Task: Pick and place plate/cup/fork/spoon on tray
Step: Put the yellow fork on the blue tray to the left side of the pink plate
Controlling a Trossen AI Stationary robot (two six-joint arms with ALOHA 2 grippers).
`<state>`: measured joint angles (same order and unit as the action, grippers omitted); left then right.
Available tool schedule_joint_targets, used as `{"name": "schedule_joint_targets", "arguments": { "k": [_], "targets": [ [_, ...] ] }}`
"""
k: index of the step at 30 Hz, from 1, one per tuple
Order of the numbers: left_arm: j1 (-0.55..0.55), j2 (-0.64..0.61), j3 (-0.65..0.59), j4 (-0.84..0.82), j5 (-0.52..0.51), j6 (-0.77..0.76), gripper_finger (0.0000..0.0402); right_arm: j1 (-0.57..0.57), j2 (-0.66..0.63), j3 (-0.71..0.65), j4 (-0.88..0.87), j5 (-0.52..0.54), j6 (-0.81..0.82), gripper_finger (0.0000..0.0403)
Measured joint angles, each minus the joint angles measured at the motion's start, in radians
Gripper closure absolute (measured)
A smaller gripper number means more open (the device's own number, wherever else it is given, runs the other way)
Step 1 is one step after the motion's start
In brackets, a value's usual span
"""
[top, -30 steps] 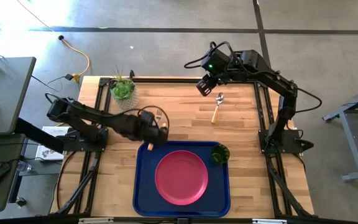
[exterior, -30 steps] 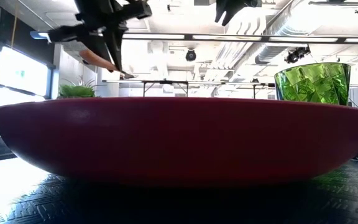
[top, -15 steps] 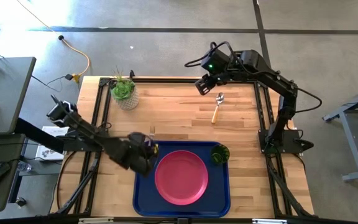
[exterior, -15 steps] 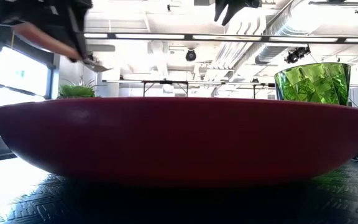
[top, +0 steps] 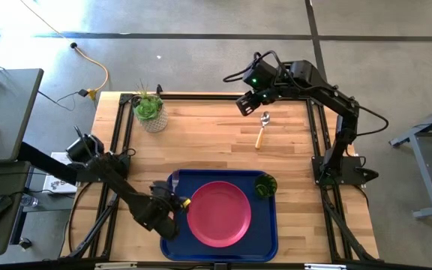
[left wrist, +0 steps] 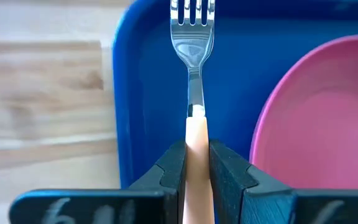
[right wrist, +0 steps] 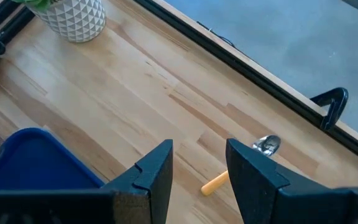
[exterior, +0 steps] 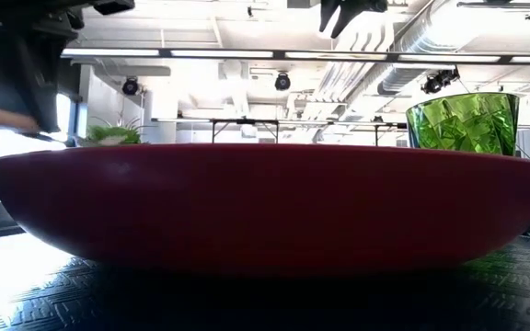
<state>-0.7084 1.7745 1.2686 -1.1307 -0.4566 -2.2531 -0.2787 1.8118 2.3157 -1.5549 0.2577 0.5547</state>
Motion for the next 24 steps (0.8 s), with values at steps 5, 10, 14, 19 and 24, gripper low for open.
{"name": "schedule_joint_targets", "arguments": {
  "k": [5, 10, 14, 19, 24],
  "targets": [
    [-0.003, 0.051, 0.000, 0.085, -0.001, -0.005, 0.0360, 0.000, 0.000, 0.000, -0.017, 0.000, 0.014, 0.0263],
    [-0.006, 0.094, 0.000, 0.164, 0.001, -0.008, 0.0360, 0.000, 0.000, 0.000, -0.017, 0.000, 0.014, 0.0263],
    [-0.015, 0.111, 0.000, 0.189, 0.001, -0.011, 0.0360, 0.000, 0.000, 0.000, -0.017, 0.000, 0.014, 0.0263],
    [-0.038, 0.115, 0.001, 0.186, 0.006, -0.014, 0.0360, 0.000, 0.000, 0.000, -0.016, 0.000, 0.014, 0.0263],
    [-0.060, 0.115, 0.000, 0.183, 0.002, -0.014, 0.0360, 0.009, 0.000, 0.000, -0.016, -0.001, 0.024, 0.0263]
  ]
}}
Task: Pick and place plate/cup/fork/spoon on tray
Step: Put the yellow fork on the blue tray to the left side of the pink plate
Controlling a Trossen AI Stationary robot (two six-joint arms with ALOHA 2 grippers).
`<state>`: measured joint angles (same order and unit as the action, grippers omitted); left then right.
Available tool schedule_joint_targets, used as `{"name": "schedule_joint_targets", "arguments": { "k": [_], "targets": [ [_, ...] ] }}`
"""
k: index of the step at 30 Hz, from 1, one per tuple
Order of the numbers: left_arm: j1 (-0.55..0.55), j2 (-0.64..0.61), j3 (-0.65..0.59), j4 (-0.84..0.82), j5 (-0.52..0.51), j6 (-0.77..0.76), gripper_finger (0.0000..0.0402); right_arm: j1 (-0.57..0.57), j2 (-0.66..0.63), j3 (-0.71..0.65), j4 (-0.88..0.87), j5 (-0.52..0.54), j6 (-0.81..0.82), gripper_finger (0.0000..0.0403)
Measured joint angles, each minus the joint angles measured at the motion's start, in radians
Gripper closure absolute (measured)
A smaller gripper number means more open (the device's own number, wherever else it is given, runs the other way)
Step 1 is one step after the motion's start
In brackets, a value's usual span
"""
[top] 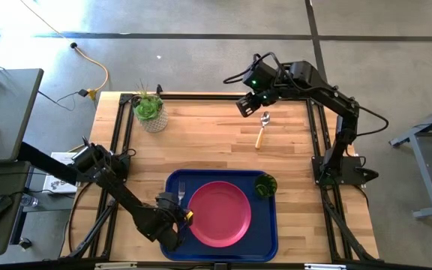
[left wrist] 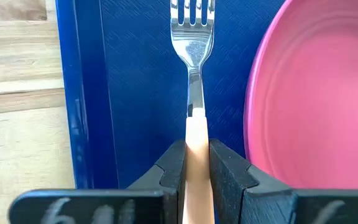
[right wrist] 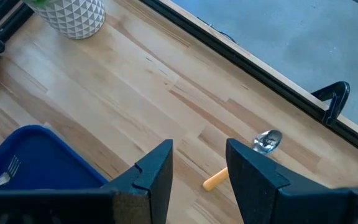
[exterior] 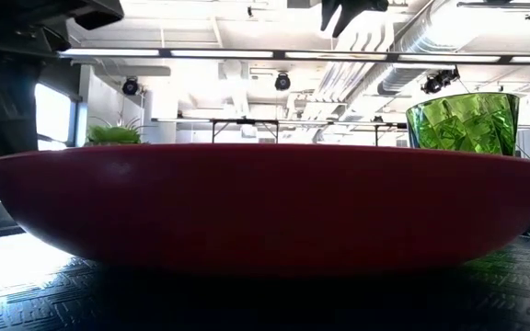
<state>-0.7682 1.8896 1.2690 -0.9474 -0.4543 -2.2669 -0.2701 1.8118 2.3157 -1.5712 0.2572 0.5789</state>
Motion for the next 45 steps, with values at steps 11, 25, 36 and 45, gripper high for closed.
{"name": "schedule_joint_targets", "arguments": {
  "k": [11, 25, 36, 45],
  "targets": [
    [-0.054, 0.033, 0.001, 0.020, -0.045, -0.010, 0.0360, 0.027, 0.000, 0.000, 0.000, 0.001, -0.002, 0.0263],
    [-0.014, 0.071, 0.058, 0.003, -0.011, -0.010, 0.0360, 0.053, 0.000, 0.000, 0.000, 0.022, 0.008, 0.0263],
    [0.042, 0.094, 0.058, 0.019, 0.052, -0.010, 0.0359, 0.064, 0.000, 0.000, 0.000, 0.022, 0.008, 0.0263],
    [0.050, 0.109, 0.059, 0.020, 0.066, -0.010, 0.0359, 0.064, 0.000, 0.000, 0.000, 0.021, 0.008, 0.0263]
  ]
}}
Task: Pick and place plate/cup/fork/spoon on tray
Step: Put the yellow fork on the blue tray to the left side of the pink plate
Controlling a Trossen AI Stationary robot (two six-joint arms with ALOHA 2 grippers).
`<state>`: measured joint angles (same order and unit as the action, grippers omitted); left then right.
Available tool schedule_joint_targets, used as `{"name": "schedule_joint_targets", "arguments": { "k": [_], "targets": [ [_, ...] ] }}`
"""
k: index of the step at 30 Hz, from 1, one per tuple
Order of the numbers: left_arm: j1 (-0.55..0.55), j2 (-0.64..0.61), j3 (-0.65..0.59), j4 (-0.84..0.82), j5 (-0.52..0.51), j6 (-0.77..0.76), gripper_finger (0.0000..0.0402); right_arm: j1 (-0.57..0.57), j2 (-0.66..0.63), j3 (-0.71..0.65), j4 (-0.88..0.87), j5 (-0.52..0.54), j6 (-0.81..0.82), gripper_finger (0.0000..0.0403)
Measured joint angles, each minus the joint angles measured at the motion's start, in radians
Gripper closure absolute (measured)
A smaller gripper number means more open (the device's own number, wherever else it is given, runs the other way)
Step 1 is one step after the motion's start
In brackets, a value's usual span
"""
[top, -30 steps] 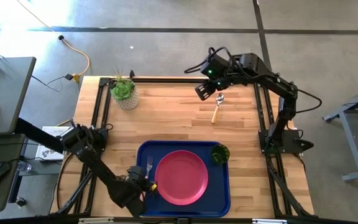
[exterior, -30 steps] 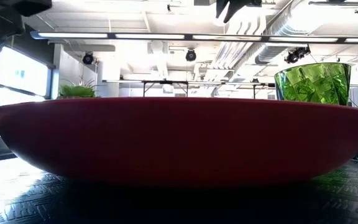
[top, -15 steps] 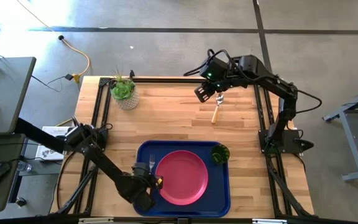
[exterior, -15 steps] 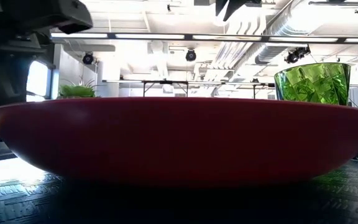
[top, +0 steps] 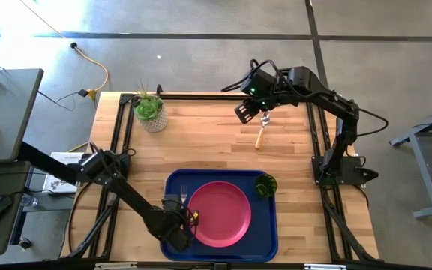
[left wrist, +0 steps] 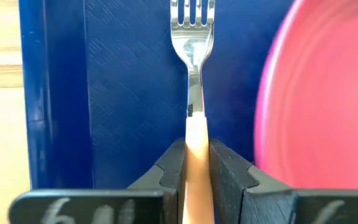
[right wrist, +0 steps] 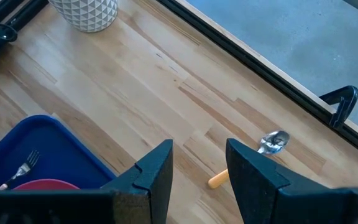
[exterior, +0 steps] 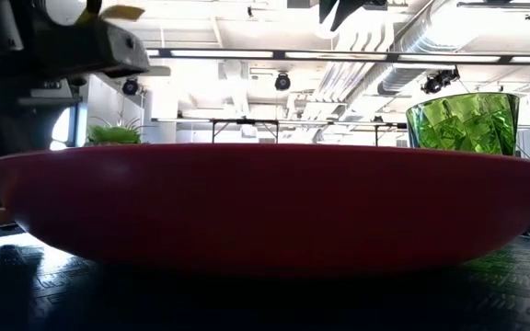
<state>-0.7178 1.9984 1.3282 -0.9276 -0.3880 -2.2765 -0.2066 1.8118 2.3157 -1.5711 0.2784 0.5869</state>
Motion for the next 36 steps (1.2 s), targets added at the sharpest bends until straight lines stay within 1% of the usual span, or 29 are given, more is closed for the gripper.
{"name": "schedule_joint_targets", "arguments": {
  "k": [8, 23, 26, 33, 36],
  "targets": [
    [0.011, 0.023, 0.000, 0.049, 0.007, 0.000, 0.0359, 0.000, 0.000, 0.000, 0.000, 0.000, -0.001, 0.0263],
    [0.024, 0.024, 0.000, 0.049, 0.021, 0.001, 0.0358, 0.000, 0.000, 0.000, 0.000, 0.001, -0.011, 0.0263],
    [0.024, 0.024, 0.000, 0.049, 0.022, 0.000, 0.0349, 0.000, 0.000, 0.000, 0.000, 0.000, -0.011, 0.0263],
    [0.024, 0.024, 0.000, 0.060, 0.024, 0.001, 0.0313, 0.000, 0.000, 0.000, 0.000, 0.000, -0.019, 0.0263],
    [0.024, 0.019, 0.000, 0.061, 0.029, 0.001, 0.0305, 0.000, 0.000, 0.000, 0.000, -0.001, -0.019, 0.0263]
  ]
}}
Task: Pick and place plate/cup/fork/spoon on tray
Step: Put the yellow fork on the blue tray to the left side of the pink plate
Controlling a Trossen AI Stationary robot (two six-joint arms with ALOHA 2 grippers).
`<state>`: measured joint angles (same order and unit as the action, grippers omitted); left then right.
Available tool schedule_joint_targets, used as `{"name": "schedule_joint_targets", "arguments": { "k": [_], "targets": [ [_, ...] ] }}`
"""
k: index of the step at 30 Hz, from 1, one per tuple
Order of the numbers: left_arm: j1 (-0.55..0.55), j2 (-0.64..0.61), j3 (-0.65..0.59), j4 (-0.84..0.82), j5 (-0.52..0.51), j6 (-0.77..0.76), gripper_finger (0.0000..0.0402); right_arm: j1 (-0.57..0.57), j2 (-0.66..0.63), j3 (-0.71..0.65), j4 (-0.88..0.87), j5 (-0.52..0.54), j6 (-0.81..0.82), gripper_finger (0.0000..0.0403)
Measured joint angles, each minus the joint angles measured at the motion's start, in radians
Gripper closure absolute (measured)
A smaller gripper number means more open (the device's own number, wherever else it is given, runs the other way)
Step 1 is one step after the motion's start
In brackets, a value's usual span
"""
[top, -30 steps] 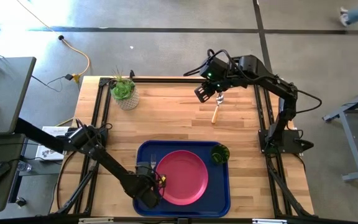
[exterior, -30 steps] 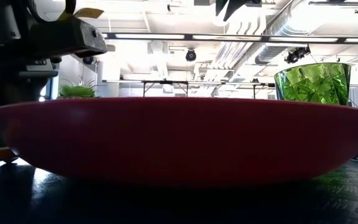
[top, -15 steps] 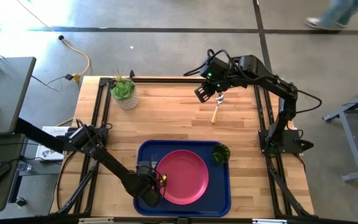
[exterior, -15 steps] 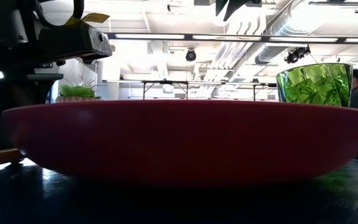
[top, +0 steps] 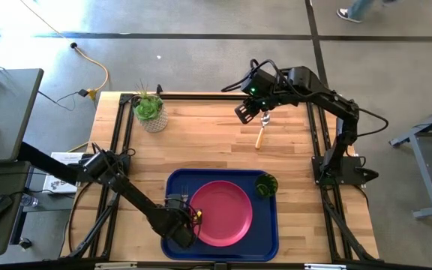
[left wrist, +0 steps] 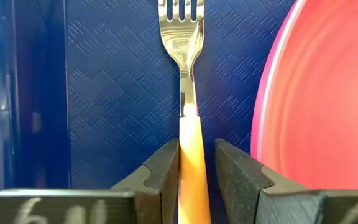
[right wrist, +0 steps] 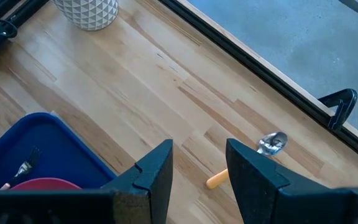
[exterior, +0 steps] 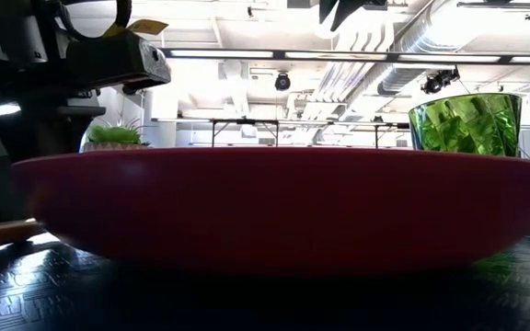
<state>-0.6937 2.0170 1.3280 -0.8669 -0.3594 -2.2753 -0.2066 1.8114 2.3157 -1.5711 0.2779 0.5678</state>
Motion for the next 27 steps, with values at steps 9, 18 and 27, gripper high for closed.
{"name": "schedule_joint_targets", "arguments": {
  "k": [9, 18, 27],
  "targets": [
    [0.000, -0.007, -0.001, -0.003, 0.019, 0.007, 0.0303, 0.000, 0.000, 0.000, 0.000, -0.001, 0.000, 0.0263],
    [0.000, -0.014, -0.001, -0.021, 0.022, 0.017, 0.0303, 0.000, 0.000, 0.000, 0.000, -0.001, 0.000, 0.0263],
    [-0.003, -0.039, -0.001, -0.058, 0.020, 0.018, 0.0303, 0.000, 0.000, 0.000, 0.000, -0.001, 0.000, 0.0263]
  ]
}}
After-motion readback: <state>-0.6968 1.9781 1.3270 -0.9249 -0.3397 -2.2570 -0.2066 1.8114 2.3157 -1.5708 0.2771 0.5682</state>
